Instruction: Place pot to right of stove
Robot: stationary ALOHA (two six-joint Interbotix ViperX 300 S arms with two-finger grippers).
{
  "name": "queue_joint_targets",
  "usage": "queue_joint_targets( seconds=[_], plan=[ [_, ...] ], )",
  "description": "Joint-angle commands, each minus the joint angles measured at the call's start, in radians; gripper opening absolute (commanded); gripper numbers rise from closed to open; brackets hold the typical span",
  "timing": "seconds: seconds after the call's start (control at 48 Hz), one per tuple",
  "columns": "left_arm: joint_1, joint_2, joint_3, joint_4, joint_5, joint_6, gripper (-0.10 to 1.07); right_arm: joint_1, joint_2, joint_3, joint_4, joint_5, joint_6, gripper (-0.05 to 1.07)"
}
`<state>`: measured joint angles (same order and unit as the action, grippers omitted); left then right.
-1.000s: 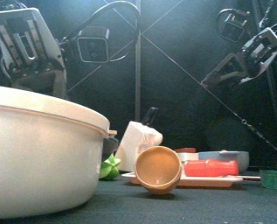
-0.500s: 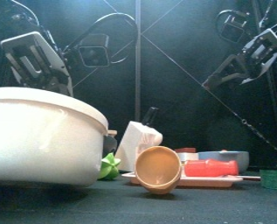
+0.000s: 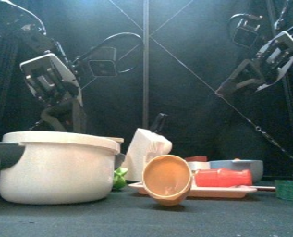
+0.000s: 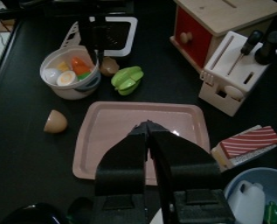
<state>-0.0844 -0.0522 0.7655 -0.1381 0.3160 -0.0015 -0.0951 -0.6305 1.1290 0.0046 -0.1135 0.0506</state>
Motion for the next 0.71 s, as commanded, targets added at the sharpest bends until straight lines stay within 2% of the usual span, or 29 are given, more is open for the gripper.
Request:
queue_joint_targets(
  seconds=[0.0,0.146,0.458,0.688],
  plan=[
    [-0.005,-0.023,-0.018,0.006,0.002,0.002,0.37,0.0,-0.005,-0.011,0.002,-0.003,0.0,0.01],
    [-0.011,-0.021,-0.021,0.003,0.0,0.002,0.45,0.0,-0.003,-0.014,-0.002,-0.005,-0.003,0.01],
    [-0.011,-0.021,-0.025,0.002,-0.008,0.002,0.75,0.003,-0.005,-0.008,0.0,-0.003,0.0,0.01],
    [-0.012,-0.052,-0.028,0.021,-0.018,0.002,0.81,0.003,-0.003,-0.006,-0.002,0.0,0.0,0.01]
  ],
)
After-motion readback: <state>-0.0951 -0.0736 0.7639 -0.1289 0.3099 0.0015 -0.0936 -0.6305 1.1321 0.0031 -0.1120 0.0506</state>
